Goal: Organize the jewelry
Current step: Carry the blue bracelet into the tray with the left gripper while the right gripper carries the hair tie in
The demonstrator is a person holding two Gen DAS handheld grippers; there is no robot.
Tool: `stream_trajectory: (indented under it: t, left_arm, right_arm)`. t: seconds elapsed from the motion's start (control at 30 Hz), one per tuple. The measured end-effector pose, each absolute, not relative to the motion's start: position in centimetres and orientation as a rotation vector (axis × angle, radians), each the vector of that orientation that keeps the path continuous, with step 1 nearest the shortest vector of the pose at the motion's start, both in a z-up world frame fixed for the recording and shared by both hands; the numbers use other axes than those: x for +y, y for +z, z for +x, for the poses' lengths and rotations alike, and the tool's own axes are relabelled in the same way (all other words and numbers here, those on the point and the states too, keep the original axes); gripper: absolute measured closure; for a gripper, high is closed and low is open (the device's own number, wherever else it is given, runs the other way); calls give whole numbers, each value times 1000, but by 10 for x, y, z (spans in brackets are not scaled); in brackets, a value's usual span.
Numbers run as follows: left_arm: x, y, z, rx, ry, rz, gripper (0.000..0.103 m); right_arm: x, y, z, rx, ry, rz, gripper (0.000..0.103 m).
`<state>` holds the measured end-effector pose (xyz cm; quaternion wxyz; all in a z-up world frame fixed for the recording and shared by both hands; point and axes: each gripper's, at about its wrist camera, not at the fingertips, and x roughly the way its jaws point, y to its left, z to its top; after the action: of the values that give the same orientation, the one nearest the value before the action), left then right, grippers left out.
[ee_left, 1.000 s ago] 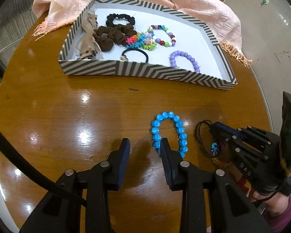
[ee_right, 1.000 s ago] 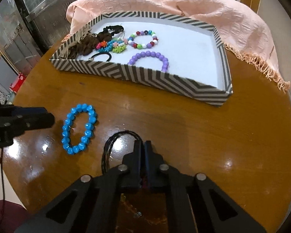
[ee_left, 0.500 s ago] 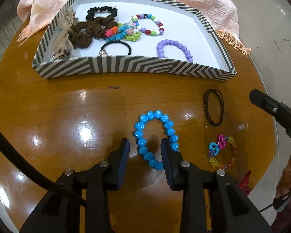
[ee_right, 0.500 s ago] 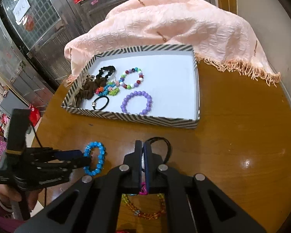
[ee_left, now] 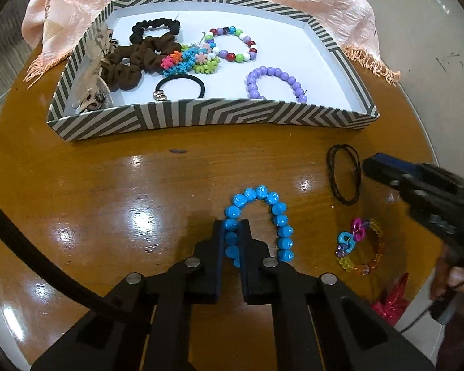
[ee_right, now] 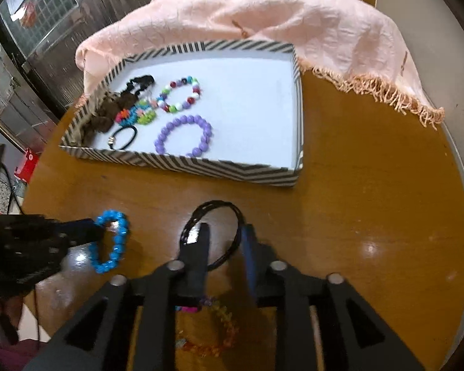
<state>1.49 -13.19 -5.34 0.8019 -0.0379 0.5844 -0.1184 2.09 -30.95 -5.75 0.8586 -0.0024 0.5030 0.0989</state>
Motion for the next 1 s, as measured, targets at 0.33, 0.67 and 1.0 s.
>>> stream_trajectory:
  t: [0.33,0.67,1.0]
  left_arm:
    - [-119,-43,13,1232,-258,-121,103]
    - [-112,-17,15,1193,-313,-146,103]
    - [-105,20,21,1137,-331,-128,103]
  right_arm:
    - [-304,-63,35,1061,233,-44,101]
    - [-318,-2,16,949,285,81,101]
    - [-314,38,13,859,310,79,101]
